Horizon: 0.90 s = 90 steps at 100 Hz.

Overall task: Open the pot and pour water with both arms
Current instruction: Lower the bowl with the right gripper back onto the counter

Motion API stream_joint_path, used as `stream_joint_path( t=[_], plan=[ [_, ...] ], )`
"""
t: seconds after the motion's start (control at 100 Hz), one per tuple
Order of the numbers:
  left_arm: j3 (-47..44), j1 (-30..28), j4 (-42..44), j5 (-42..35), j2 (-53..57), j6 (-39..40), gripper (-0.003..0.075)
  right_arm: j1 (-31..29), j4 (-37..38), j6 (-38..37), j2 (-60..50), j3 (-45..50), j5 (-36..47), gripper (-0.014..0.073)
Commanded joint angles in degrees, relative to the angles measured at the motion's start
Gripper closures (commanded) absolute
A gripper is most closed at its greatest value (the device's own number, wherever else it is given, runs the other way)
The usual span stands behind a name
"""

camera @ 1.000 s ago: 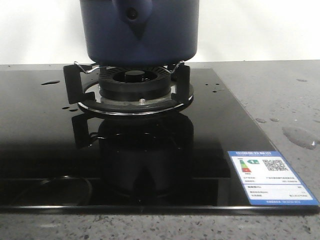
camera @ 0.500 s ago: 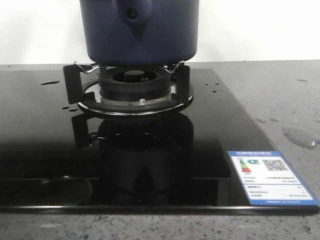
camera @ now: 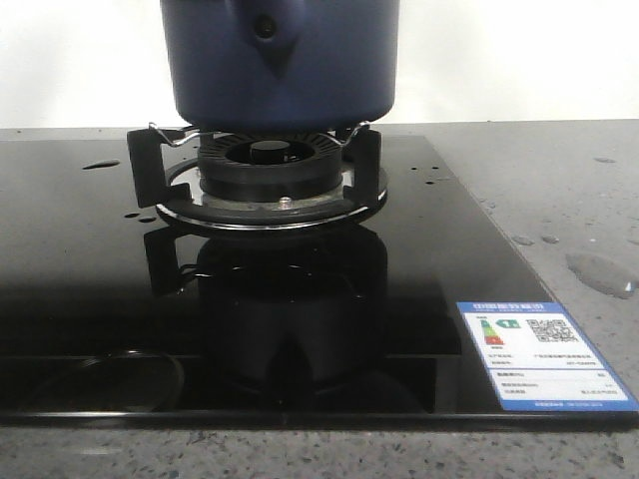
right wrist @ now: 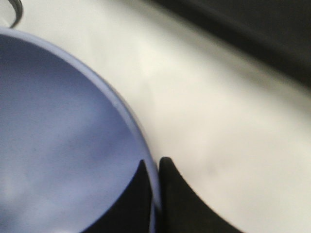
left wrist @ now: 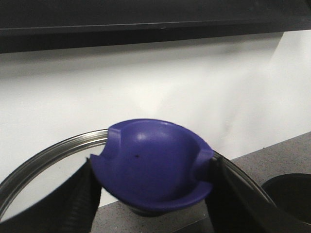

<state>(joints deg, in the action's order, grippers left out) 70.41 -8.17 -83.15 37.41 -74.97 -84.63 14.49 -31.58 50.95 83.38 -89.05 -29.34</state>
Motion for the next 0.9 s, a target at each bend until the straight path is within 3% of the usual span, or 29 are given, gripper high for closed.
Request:
stream_joint_path(
  t=[0.0, 0.17, 0.27, 0.53, 0.89],
  plan=[
    [2.08, -0.11, -4.15, -0.49, 2.22, 0.45, 0.0372, -3.71, 2.48, -8.17, -2.71, -4.04, -2.95, 0.0640],
    [2.08, -0.11, -4.15, -0.38, 2.22, 0.45, 0.0372, -10.03, 17.32, -28.69, -2.00, -7.70, -17.03, 0.0640],
    [2.08, -0.11, -4.15, -0.38, 2.22, 0.45, 0.0372, -12.87, 22.37, -34.85, -1.11, -7.95, -26.23, 0.0640],
    [2.08, -0.11, -4.15, -0.38, 2.22, 0.45, 0.0372, -20.18, 22.23, -39.00, 1.87, -7.34, -39.06, 0.0640],
    [2.08, -0.11, -4.15, 0.67, 2.22, 0.45, 0.0372, -24.62, 21.43, -39.00, 1.87, 6.38, -32.81, 0.0640]
  ],
)
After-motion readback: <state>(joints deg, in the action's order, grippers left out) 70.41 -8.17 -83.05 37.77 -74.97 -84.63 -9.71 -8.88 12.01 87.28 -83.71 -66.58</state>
